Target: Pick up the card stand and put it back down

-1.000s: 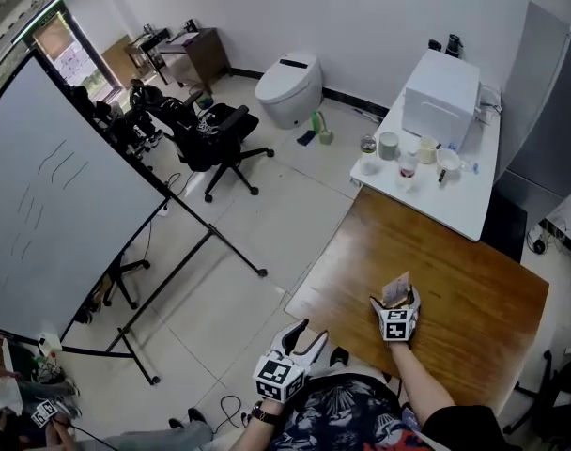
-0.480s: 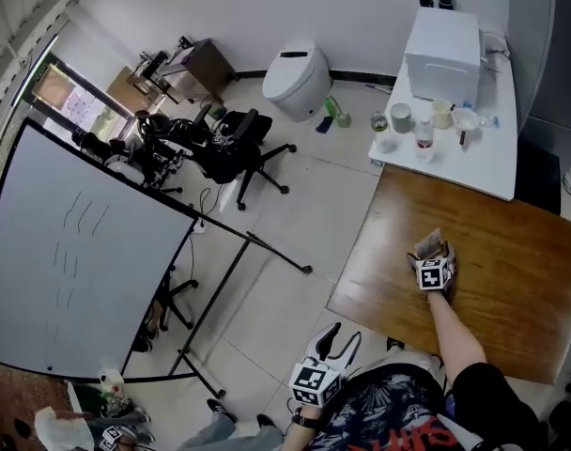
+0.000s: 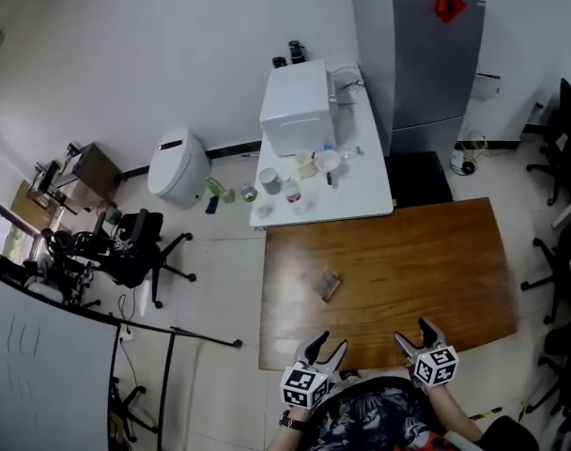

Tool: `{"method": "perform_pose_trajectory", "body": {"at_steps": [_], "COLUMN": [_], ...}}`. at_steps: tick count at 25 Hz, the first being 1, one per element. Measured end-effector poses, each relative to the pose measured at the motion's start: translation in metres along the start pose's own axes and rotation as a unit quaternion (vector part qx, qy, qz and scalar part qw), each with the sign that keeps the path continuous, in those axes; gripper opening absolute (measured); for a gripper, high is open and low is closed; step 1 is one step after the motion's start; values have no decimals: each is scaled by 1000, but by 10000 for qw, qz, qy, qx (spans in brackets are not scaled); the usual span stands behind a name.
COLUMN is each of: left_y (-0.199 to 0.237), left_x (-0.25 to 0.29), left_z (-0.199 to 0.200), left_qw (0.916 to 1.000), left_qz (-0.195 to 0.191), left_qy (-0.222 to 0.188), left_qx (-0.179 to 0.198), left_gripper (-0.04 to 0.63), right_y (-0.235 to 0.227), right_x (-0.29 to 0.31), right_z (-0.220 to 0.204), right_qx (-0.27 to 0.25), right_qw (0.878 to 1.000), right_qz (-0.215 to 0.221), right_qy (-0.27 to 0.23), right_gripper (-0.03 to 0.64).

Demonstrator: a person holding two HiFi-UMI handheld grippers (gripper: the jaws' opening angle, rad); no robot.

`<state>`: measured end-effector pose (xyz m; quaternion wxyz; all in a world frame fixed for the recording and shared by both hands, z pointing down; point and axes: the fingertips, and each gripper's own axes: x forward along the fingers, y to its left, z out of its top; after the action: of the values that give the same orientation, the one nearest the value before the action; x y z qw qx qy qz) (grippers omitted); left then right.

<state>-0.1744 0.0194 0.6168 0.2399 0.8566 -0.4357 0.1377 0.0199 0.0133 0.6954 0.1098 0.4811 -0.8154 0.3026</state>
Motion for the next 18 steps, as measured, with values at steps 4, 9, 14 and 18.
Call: {"method": "perform_pose_trajectory", "body": {"at_steps": [4,9,14,18], "left_y": [-45,-96,-132,-146], "left_x": [50,81,100,105], "left_z": [26,41,52,52], "left_qw": [9961,9918,9878,9866], "left_qz": [-795,-1203,-1466,-1524], "left_qy": [-10,-82,-104,-47], "left_qx": [371,433,512,579], "left_gripper": [212,209,206,202], "right_y": [-35,-26,-37,-52], "right_x": [-59,-90,-109,-121], "right_z": [53,127,155,145], "right_qx": [199,223,-206,4], "right_qw": [9951,9851,9838,9831], "right_qz": [-548,-520,-757,-869], "right_qy": [-795,-1621,-1610,-1609], "right_gripper": [258,185,83,11]}}
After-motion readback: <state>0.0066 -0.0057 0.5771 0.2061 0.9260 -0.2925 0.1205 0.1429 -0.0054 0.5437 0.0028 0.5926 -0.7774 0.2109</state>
